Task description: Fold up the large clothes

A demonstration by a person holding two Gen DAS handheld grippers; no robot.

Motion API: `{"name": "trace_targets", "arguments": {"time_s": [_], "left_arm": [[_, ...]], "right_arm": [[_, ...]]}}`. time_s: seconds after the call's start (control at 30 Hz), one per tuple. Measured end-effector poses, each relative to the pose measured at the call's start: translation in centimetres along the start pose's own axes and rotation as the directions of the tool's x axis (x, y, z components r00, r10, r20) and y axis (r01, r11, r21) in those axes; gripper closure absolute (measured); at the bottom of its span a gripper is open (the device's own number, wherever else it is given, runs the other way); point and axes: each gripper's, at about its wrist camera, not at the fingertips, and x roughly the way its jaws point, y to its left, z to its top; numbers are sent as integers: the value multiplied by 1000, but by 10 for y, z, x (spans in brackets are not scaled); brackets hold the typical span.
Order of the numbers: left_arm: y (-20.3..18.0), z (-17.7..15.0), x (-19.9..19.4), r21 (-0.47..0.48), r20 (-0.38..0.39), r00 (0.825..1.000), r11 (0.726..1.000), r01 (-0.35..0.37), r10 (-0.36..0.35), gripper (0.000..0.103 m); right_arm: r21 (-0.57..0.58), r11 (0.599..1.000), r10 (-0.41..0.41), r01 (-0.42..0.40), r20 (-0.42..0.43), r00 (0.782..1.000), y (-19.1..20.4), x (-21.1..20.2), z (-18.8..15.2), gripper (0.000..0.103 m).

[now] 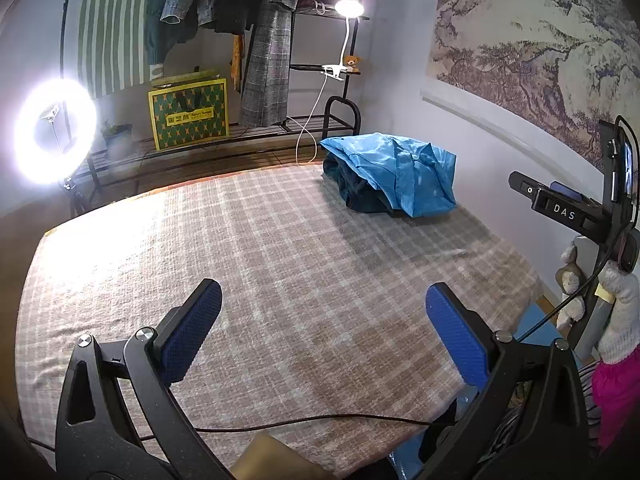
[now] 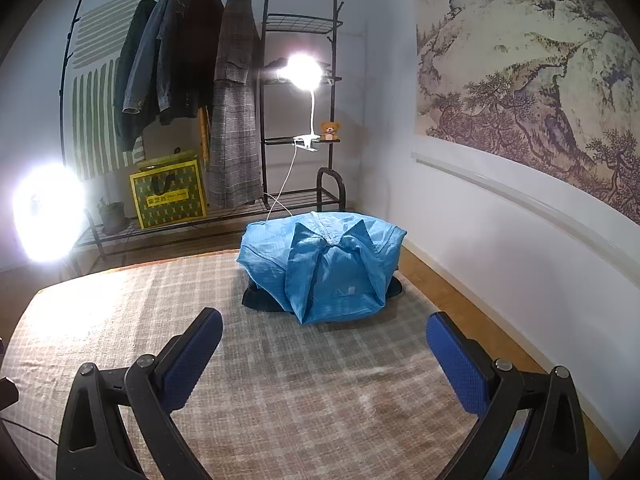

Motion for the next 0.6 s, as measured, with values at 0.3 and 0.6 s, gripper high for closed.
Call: {"name": "trace_targets", "arguments": {"time_s": [0.3, 0.6], "left_arm": [[-3, 1, -3, 3, 0, 1000, 1000, 6, -6, 0], [-5, 2, -3, 4, 2, 1000, 1000, 8, -8, 0]], "right_arm": [[-1, 1000, 1, -1, 0, 1000, 1, 0, 0, 0], [-2, 1000, 1, -1, -1, 1000, 1, -1, -1, 0]]}}
